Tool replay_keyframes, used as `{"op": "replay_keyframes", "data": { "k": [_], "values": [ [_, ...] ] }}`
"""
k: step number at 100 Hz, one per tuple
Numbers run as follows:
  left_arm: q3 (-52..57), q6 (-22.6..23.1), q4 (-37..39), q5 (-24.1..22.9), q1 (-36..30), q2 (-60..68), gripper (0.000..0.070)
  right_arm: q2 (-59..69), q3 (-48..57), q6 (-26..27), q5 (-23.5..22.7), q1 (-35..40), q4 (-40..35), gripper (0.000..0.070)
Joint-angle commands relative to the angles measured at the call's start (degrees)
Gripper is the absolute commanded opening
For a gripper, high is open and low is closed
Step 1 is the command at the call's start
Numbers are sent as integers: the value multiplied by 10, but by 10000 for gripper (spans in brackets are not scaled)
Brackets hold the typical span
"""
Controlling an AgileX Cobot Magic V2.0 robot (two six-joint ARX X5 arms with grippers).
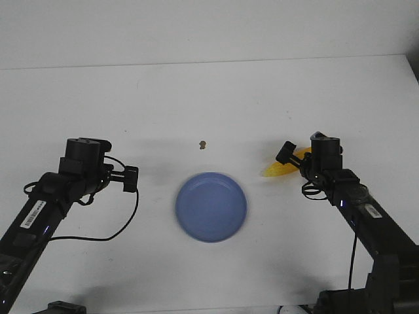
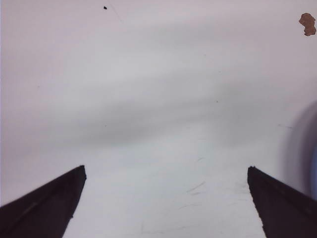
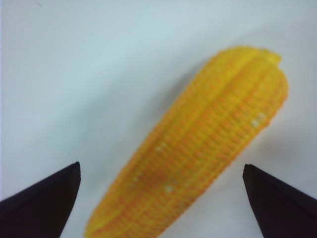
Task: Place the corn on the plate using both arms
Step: 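Reach the right gripper to the yellow corn and grasp it, then carry the corn with the right gripper over the blue plate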
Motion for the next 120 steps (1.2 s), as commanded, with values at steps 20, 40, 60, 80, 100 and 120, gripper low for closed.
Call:
{"op": "replay_keyframes", "data": {
  "k": [20, 40, 60, 80, 100, 120],
  "values": [
    [4, -2, 1, 1, -2, 6, 700, 35, 9, 8, 0, 0, 27, 700],
    [4, -2, 0, 1, -2, 6, 700, 44, 9, 8, 0, 0, 31, 511],
    [4, -2, -3, 1, -2, 6, 700, 44, 9, 3, -5, 0, 30, 104],
    [4, -2, -3, 1, -2, 6, 700, 39, 9, -4, -23, 2, 27, 51],
    [4, -3, -3, 1, -2, 6, 700, -8, 9, -50, -81, 18, 12, 51],
    [4, -3, -3, 1, -2, 6, 700, -99, 9, -75, -148, 81, -10, 51]
  ]
}}
